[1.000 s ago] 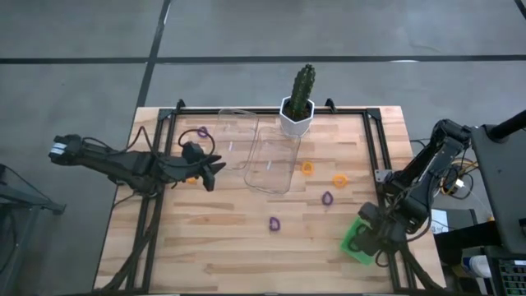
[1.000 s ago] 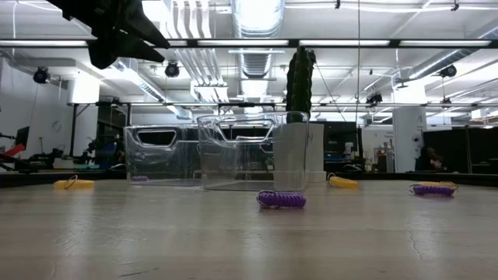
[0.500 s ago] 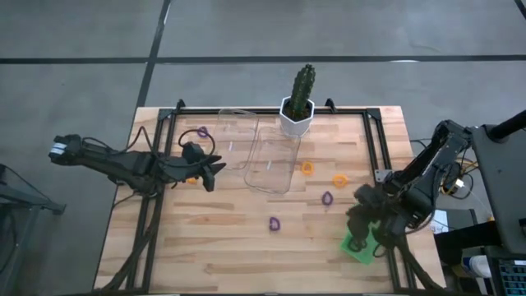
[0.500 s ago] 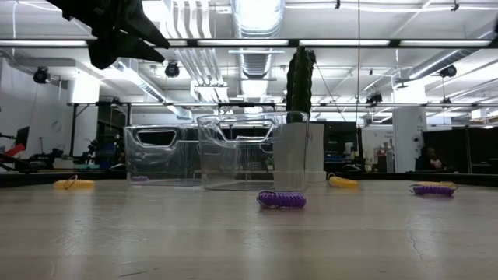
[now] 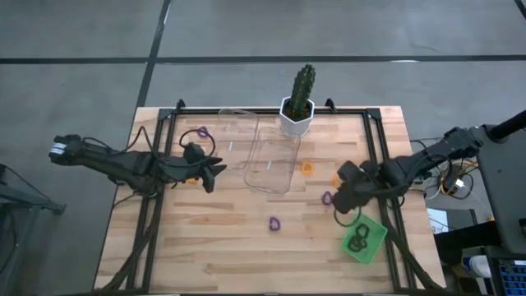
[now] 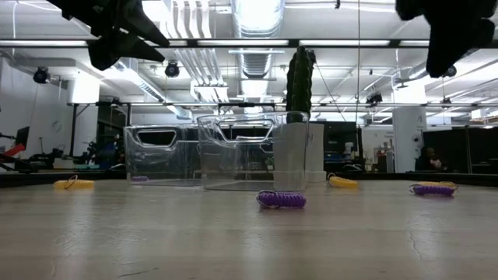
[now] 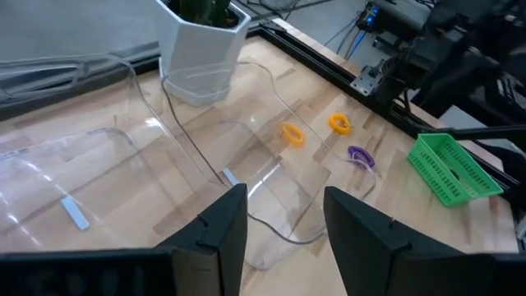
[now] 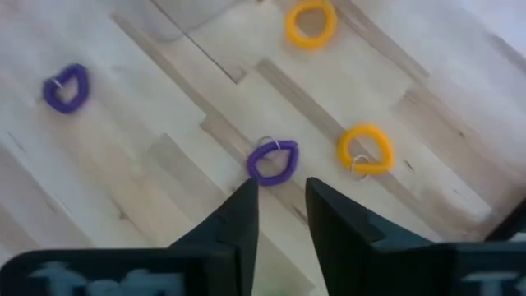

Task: Sort spring keychains
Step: Put the right yellow spring keychain into the left transparent bin

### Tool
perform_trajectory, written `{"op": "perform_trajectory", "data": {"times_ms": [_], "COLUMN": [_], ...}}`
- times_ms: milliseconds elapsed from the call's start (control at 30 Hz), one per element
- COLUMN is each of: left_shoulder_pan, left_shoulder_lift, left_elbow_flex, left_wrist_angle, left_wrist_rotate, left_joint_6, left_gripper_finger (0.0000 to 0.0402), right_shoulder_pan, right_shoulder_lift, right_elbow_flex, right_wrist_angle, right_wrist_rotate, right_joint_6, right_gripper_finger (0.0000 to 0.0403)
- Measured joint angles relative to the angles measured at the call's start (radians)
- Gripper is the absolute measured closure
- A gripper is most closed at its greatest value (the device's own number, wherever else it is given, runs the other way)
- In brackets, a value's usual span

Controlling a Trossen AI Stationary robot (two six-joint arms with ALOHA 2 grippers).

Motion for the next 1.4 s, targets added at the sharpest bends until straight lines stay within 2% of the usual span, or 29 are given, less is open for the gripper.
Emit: {"op": "perform_trajectory", "data": {"times_ms": [167, 300, 567, 700, 867, 1033, 1400], "left_shoulder_pan": [0.000, 0.000, 0.000, 0.000, 0.000, 0.000, -0.001], "left_shoulder_lift": [0.000, 0.000, 0.000, 0.000, 0.000, 0.000, 0.000], "left_elbow_flex": [0.000, 0.000, 0.000, 0.000, 0.000, 0.000, 0.000], "left_wrist_angle": [0.000, 0.000, 0.000, 0.000, 0.000, -0.001, -0.003], "left_wrist_rotate": [0.020, 0.021, 0.020, 0.020, 0.020, 0.021, 0.060], "left_joint_6": [0.000, 0.000, 0.000, 0.000, 0.000, 0.001, 0.002], "left_gripper_finger": [0.0248, 0.0248, 0.0248, 0.0248, 0.0248, 0.0248, 0.0248], "right_shoulder_pan": [-0.111, -0.179, -0.290, -0.339, -0.395, -0.450, -0.582], "right_shoulder_lift": [0.000, 0.000, 0.016, 0.046, 0.095, 0.154, 0.243], "right_elbow_flex": [-0.004, -0.016, -0.056, -0.073, -0.106, -0.132, -0.172], "right_wrist_angle": [0.002, 0.003, 0.006, 0.007, 0.010, 0.020, 0.034], "right_wrist_rotate": [-0.095, -0.132, -0.225, -0.232, -0.232, -0.269, -0.299], "right_joint_6": [-0.090, -0.097, -0.026, 0.077, 0.170, 0.208, 0.179], "right_gripper_finger": [0.0253, 0.0213, 0.0139, 0.0117, 0.0110, 0.0121, 0.0146]}}
